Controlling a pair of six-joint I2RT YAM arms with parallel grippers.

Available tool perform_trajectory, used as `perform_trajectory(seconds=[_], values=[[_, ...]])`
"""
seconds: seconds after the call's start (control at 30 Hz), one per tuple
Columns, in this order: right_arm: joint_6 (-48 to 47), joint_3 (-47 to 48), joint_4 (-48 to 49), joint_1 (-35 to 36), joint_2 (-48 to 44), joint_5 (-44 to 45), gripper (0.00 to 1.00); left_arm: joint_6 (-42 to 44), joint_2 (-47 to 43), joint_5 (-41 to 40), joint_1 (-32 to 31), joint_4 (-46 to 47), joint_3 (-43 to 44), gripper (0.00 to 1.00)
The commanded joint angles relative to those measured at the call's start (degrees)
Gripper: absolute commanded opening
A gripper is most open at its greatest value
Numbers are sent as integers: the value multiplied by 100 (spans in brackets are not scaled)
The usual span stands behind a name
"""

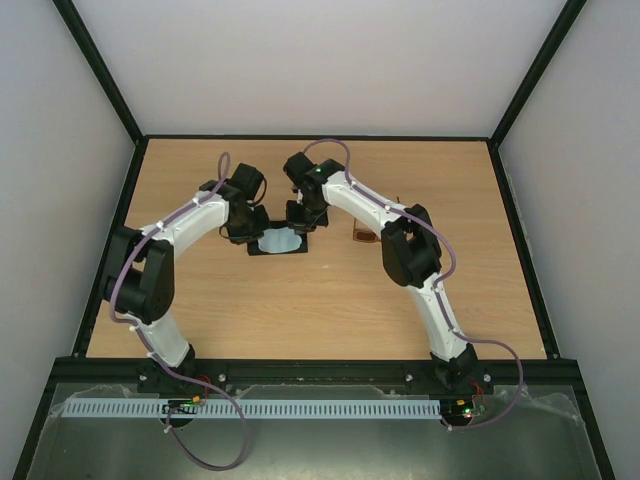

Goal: Organize the sunglasses
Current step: Place the glasses cleaning cloth in the sunglasses case.

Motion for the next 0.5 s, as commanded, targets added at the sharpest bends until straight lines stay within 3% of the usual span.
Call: perform_trajectory(seconds=[0.0, 0.47], values=[[-122, 213, -401, -76, 114, -73, 1, 127, 143, 22, 91, -29, 144, 2], [-205, 505, -465, -142, 505, -81, 1, 264, 527, -109, 153, 230, 202, 2]])
